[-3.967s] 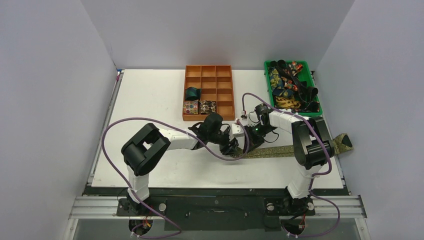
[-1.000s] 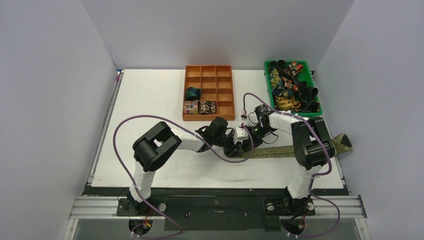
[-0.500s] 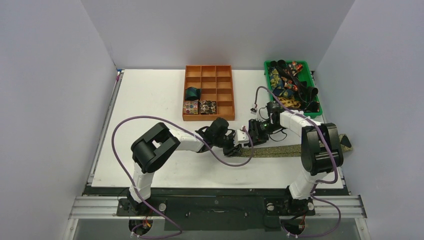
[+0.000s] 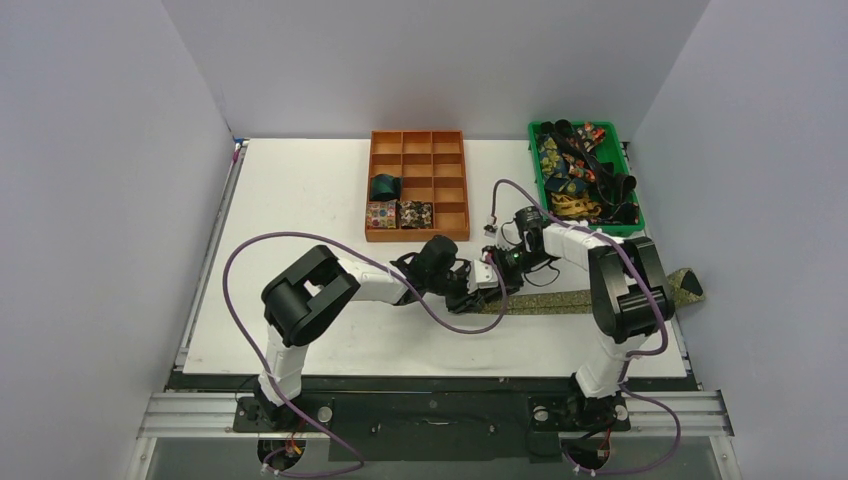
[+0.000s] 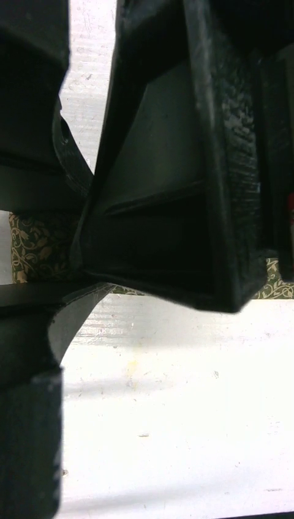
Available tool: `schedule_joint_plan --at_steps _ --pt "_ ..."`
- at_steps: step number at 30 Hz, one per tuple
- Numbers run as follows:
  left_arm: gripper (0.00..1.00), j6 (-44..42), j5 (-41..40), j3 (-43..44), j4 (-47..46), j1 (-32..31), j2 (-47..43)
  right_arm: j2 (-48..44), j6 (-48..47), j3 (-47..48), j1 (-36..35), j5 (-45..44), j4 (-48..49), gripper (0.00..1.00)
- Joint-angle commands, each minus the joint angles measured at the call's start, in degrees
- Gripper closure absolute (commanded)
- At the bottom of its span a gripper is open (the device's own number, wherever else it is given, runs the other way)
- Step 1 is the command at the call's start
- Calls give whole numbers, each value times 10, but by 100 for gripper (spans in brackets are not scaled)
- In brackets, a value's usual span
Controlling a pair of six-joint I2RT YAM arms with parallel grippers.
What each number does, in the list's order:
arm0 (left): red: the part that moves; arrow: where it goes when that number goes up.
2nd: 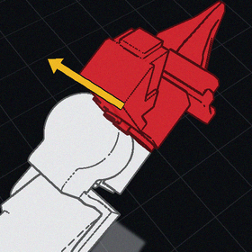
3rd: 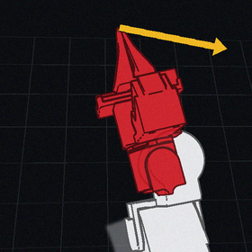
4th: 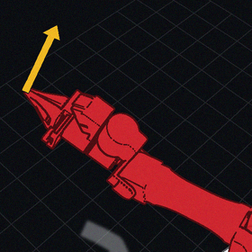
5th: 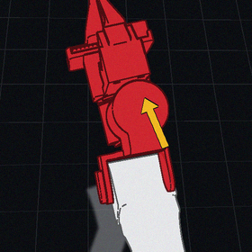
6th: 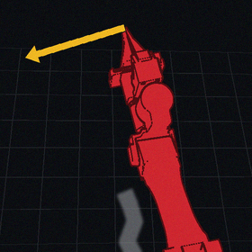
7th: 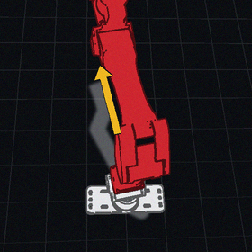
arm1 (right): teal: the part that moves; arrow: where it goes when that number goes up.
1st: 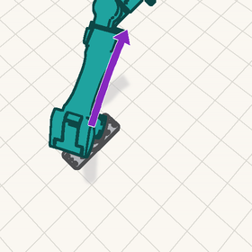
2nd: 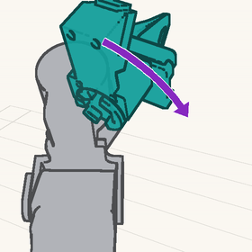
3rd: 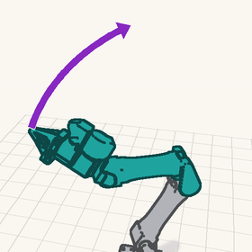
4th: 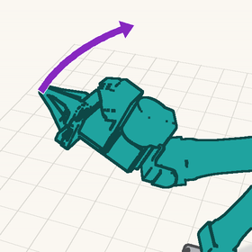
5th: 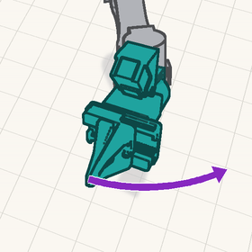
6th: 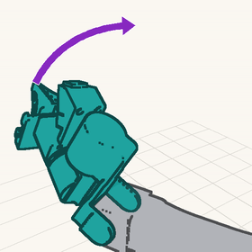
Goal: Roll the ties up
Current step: Roll the tie at the center of the board.
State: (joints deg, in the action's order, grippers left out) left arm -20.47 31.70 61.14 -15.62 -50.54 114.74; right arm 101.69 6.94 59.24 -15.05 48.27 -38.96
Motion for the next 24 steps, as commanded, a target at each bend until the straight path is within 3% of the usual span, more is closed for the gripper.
schedule_joint_plan --at_steps 1,2,4,6,10,15,17,21,24 --pt "66 -22 -53 -14 108 3 16 13 -6 8 -1 -11 11 79" --pt "66 -22 -52 -13 109 4 16 13 -11 9 0 -13 7 95" --pt "66 -22 -50 -12 113 4 16 9 -22 10 7 -19 -5 100" --pt "63 -22 -48 -16 111 7 14 7 -44 15 19 -37 -29 100" --pt "49 -15 -19 -16 106 20 6 23 -88 11 39 -80 -53 100" --pt "22 0 2 -14 86 24 -59 64 -96 7 32 -91 -35 100" --pt "4 5 0 -22 69 24 -92 67 -97 6 32 -96 -27 100" --pt "3 28 -15 -31 54 34 -162 62 -98 4 31 -98 -21 100" --pt "3 90 -77 -108 -80 39 -225 56 -92 1 19 -96 -10 100"
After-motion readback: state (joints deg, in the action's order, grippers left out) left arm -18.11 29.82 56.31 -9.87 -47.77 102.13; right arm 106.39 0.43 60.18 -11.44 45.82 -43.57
